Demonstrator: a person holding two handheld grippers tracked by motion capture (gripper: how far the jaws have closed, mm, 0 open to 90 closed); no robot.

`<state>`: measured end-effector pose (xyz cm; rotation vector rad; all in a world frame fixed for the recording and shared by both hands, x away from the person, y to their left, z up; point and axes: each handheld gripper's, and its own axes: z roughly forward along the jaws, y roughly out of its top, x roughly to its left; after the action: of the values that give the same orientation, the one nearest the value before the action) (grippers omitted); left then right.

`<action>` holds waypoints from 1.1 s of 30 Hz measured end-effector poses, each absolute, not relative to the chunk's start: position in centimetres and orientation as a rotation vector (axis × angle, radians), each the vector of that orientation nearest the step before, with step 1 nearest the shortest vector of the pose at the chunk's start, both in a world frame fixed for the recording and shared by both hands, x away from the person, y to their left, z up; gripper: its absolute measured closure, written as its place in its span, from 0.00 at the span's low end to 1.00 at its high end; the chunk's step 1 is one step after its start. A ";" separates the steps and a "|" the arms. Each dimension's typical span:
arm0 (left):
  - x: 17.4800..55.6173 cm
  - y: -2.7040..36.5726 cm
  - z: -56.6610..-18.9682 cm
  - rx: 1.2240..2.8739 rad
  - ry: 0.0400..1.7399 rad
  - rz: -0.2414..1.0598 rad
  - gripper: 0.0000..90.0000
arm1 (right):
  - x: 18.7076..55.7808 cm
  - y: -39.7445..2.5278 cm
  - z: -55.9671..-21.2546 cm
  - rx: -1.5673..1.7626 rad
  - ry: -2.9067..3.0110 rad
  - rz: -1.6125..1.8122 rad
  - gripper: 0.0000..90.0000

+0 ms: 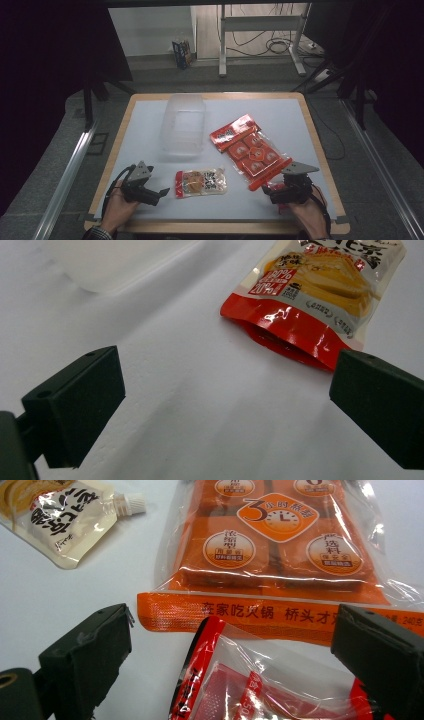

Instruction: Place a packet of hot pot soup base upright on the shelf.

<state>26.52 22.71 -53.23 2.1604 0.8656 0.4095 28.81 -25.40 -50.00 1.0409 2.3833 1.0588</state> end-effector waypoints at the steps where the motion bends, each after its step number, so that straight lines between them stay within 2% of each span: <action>1: 26.5 22.7 -53.2 2.160 0.866 0.411 0.01 | 28.8 -25.4 -50.0 1.040 2.384 1.061 0.03; 18: 26.5 22.5 -53.4 2.171 0.855 0.411 0.01 | 29.0 -24.4 -50.5 1.094 2.374 1.038 0.04; 20: 26.5 22.5 -53.4 2.173 0.855 0.410 0.01 | 29.0 -24.2 -50.5 1.095 2.386 1.012 0.09; 28: 26.4 22.4 -53.5 2.177 0.853 0.413 0.01 | 28.9 -23.7 -49.8 1.098 2.431 1.013 0.43; 33: 26.4 22.4 -53.5 2.183 0.852 0.414 0.01 | 29.1 -23.5 -49.5 1.089 2.459 1.014 0.55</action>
<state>26.38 22.36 -53.51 2.1834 0.8523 0.4137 29.08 -23.49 -49.53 1.0889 2.4585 1.0143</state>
